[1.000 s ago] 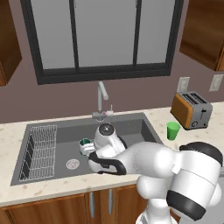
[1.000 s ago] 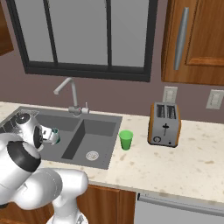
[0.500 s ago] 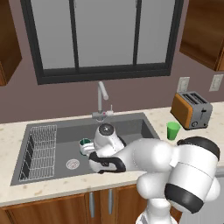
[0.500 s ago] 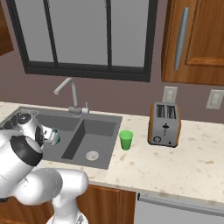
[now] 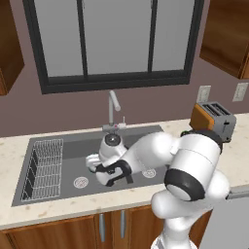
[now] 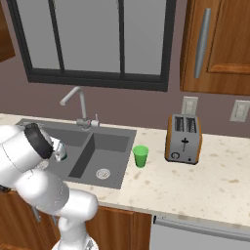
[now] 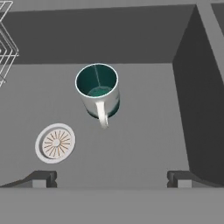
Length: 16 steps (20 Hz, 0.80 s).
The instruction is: Move any existing items from the left basin to the right basin for drying. Then move the cup from the counter to the left basin of the sink for washing.
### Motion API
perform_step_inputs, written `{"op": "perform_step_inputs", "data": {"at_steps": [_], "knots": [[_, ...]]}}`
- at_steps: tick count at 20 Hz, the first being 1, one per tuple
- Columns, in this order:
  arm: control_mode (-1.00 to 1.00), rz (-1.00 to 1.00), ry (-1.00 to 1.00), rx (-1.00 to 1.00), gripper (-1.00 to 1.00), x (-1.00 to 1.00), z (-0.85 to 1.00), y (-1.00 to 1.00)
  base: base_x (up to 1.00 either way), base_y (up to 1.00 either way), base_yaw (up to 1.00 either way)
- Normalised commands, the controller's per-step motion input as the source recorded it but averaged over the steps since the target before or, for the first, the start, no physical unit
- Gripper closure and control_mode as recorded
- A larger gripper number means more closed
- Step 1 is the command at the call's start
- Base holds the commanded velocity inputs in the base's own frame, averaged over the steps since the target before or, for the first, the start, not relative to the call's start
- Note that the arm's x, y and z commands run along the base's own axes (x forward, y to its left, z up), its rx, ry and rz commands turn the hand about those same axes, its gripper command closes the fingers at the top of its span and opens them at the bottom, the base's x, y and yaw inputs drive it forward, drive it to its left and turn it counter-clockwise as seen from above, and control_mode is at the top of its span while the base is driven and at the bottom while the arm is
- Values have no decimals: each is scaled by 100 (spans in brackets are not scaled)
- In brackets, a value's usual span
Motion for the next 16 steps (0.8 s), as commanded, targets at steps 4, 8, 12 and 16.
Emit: {"op": "perform_step_inputs", "data": {"at_steps": [4,8,12,16], "knots": [[-100,0,3,0,-100,38,0,17,0,0,0],[-100,0,1,0,-100,30,-1,6,0,0,0],[-100,0,0,0,-100,13,-6,0,0,0,0],[-100,0,1,0,-100,20,-19,0,0,0,0]]}}
